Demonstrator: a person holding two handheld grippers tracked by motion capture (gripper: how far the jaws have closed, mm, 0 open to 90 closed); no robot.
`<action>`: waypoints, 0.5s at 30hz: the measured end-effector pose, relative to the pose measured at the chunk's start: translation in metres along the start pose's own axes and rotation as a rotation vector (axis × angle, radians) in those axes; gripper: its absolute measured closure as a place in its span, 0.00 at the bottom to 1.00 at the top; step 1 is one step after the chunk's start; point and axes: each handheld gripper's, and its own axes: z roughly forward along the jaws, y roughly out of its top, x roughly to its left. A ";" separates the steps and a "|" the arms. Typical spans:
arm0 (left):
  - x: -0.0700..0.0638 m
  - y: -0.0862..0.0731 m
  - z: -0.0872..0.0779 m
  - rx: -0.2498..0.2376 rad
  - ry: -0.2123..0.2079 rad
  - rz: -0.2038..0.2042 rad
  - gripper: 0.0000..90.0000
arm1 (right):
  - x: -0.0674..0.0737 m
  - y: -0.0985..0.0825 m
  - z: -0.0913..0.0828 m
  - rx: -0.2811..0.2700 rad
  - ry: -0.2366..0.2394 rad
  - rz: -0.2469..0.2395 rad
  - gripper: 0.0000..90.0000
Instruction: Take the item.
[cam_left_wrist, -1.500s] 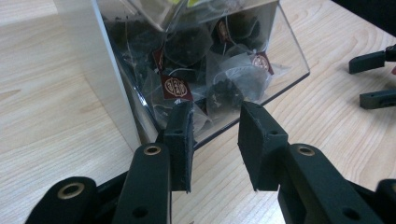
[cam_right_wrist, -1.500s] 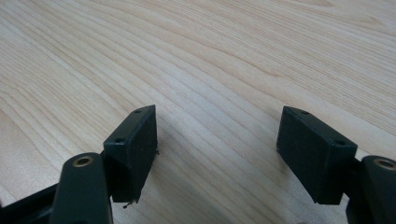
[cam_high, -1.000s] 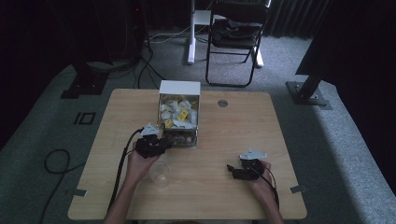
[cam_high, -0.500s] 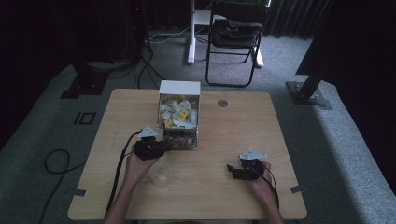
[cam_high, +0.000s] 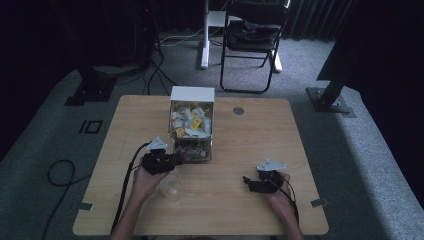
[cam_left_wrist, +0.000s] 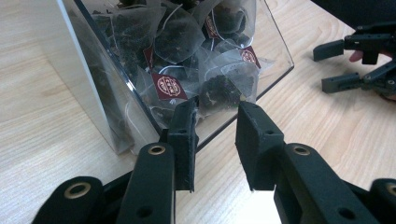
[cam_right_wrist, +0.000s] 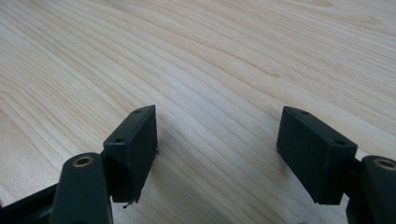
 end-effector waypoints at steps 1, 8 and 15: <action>0.000 0.000 0.000 0.000 -0.001 0.000 0.77 | 0.000 0.000 0.000 0.000 0.000 0.000 0.32; -0.006 0.006 0.003 -0.004 -0.011 0.026 0.76 | 0.000 0.000 0.000 0.000 0.000 0.000 0.32; -0.009 0.014 0.008 -0.011 -0.014 0.035 0.71 | 0.000 0.000 0.000 0.000 0.000 -0.001 0.32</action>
